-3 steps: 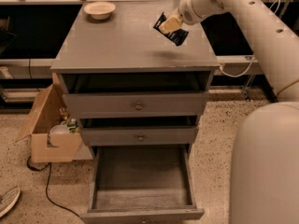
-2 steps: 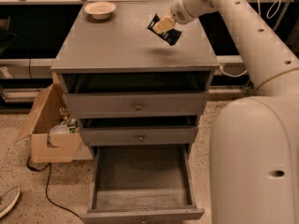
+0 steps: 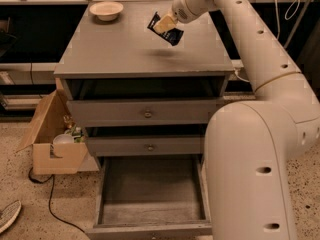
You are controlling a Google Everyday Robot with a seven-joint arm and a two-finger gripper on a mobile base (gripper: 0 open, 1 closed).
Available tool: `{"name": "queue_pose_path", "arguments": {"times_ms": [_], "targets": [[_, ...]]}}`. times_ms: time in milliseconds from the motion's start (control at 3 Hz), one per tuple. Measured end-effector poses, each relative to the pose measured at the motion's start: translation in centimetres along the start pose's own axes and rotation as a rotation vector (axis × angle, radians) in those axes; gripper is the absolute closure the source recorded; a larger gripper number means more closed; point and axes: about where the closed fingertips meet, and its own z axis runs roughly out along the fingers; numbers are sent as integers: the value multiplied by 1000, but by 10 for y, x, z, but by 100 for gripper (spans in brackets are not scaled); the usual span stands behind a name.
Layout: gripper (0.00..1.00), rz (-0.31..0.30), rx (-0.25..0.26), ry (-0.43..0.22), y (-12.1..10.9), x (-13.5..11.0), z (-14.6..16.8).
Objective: Pick rxbar blueberry from bottom drawer and place on counter
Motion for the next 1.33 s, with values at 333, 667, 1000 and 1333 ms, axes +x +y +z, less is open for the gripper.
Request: {"name": "queue_pose_path", "arguments": {"times_ms": [333, 667, 1000, 1333], "targets": [[62, 0, 0, 0, 0, 0, 0], [39, 0, 0, 0, 0, 0, 0], [16, 0, 0, 0, 0, 0, 0], [0, 0, -1, 0, 0, 0, 0]]}}
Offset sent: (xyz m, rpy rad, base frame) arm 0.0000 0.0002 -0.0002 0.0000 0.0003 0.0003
